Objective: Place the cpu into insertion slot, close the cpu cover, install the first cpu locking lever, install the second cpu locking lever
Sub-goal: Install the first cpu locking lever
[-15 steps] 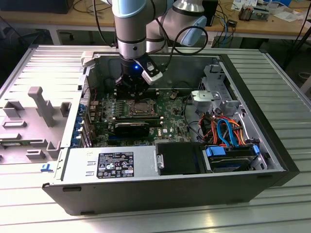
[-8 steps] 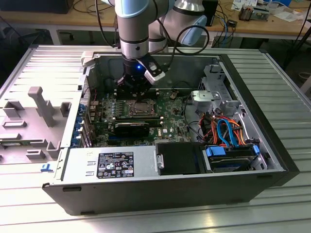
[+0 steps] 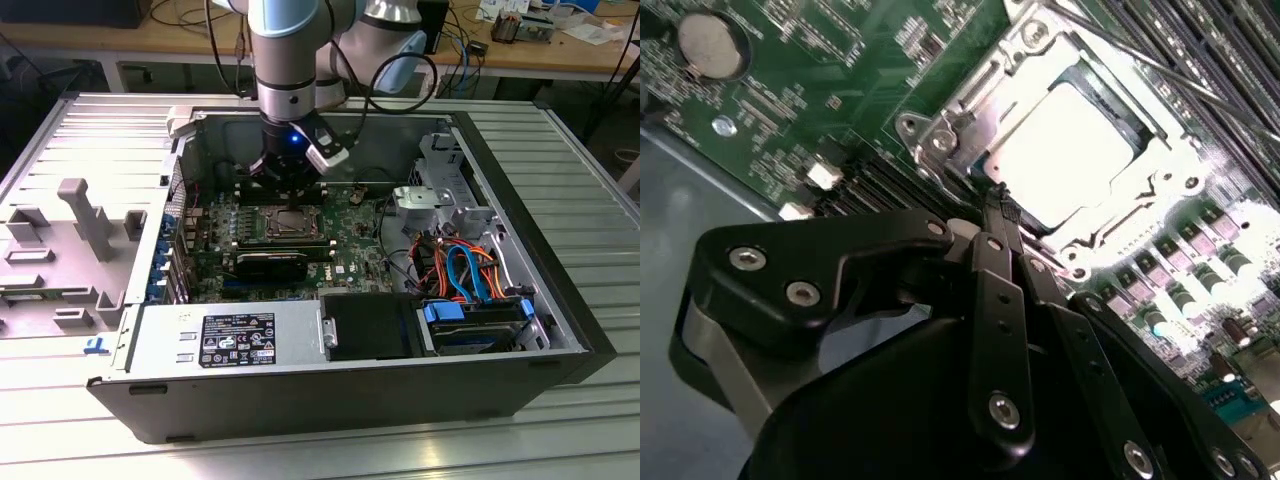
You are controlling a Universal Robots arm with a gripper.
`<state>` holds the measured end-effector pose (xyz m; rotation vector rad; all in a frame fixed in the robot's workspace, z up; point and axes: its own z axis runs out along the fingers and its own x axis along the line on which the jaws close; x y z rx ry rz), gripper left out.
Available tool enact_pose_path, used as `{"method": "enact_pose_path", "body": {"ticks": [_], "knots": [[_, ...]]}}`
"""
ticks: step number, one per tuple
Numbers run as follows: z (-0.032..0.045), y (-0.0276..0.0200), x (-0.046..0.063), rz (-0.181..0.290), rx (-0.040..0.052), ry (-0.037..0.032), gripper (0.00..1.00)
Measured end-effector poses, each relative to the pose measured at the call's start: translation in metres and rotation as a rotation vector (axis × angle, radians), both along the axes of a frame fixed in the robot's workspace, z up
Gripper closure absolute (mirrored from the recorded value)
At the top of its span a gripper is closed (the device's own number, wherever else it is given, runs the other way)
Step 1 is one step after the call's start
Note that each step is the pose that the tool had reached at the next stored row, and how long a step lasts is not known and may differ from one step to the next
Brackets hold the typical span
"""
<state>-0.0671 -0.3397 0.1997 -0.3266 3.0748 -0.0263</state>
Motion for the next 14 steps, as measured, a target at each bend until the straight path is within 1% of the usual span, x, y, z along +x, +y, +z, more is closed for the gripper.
{"method": "enact_pose_path", "body": {"ticks": [2,5,9,10,12,14], "knots": [[-0.0001,0.0001,0.008,0.0,-0.0002,0.0078,0.89],[0.0002,0.0002,0.012,0.0,-0.0002,0.0131,0.89],[0.0016,0.0017,0.014,0.0,-0.0029,0.0145,0.89],[0.0052,0.0024,0.014,0.001,0.003,0.0111,0.89],[0.0102,0.0022,0.014,0.0,0.0047,0.0123,0.89],[0.0153,0.0022,0.014,0.0,0.0094,0.0125,0.89]]}}
